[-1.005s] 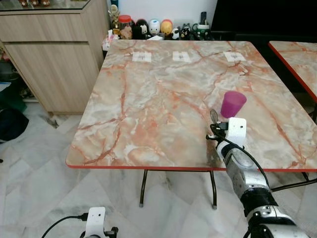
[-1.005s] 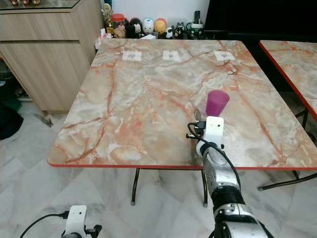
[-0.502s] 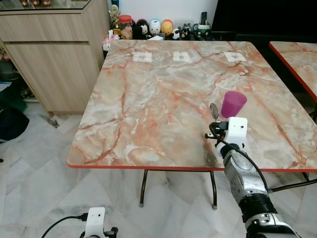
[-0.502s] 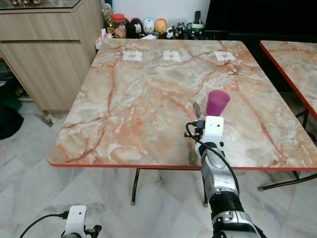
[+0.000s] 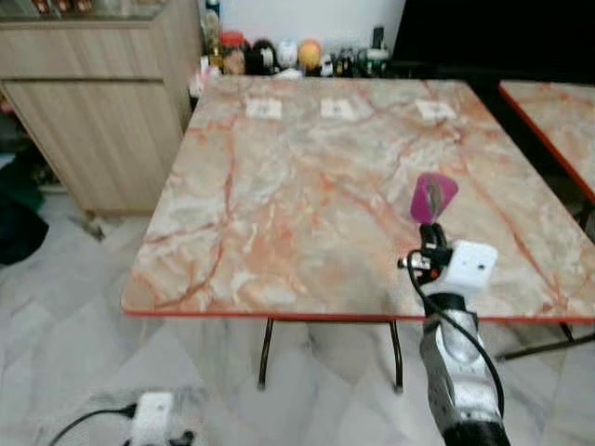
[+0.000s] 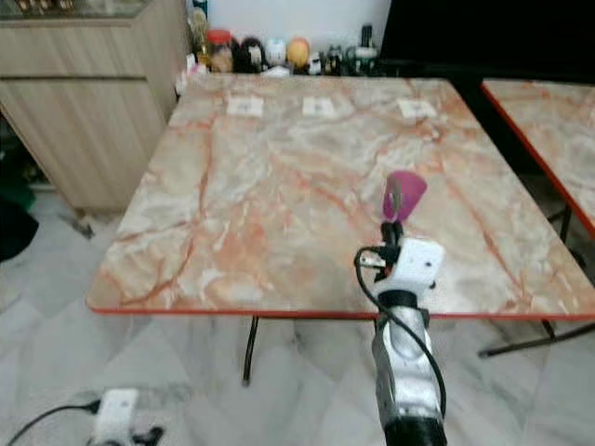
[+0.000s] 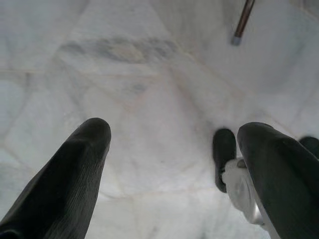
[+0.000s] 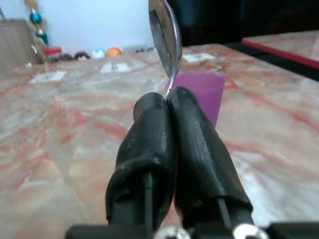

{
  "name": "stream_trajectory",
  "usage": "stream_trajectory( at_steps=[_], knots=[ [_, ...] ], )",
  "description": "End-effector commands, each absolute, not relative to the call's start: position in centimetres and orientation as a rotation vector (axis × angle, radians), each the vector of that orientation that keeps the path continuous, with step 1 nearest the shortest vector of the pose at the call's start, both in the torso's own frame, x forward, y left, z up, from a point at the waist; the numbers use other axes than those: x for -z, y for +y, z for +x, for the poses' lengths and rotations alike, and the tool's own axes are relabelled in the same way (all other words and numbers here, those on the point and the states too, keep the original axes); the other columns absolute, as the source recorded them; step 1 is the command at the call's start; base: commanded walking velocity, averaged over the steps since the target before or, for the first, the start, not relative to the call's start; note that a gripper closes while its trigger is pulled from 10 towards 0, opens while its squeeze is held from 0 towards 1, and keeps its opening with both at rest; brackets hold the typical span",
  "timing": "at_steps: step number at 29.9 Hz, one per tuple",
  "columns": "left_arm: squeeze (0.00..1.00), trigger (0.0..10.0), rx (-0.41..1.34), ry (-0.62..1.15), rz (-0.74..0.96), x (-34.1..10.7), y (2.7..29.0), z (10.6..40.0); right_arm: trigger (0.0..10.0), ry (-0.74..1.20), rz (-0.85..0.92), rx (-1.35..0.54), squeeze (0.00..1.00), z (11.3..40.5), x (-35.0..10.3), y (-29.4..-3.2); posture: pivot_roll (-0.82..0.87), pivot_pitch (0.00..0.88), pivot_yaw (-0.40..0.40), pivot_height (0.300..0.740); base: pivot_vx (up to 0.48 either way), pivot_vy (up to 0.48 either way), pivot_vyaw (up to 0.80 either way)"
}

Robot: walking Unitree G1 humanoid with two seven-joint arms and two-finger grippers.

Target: Setting the table

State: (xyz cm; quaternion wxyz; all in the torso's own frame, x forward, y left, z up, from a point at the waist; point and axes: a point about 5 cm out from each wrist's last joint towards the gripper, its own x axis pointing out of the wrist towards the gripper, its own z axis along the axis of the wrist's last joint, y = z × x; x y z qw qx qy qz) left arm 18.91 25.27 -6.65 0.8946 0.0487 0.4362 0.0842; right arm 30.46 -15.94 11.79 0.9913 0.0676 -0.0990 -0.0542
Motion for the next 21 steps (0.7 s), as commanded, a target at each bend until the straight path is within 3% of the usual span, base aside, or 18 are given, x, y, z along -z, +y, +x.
stream_trajectory(
  at_steps=[1, 21],
  knots=[
    [0.00, 10.0, -0.144, 0.923, 0.090, 7.18, 24.33, 18.41, 10.0, -0.241, 0.129, 0.114, 0.00, 30.26, -12.62, -15.90, 0.09, 0.018, -0.051, 0.740, 0.000, -0.480, 0.00],
    [0.00, 10.0, -0.138, 0.902, 0.086, 6.90, 24.14, 19.05, 10.0, -0.240, 0.120, 0.176, 0.00, 30.14, -13.03, -16.81, 0.09, 0.036, -0.049, 0.740, 0.000, -0.480, 0.00]
  ],
)
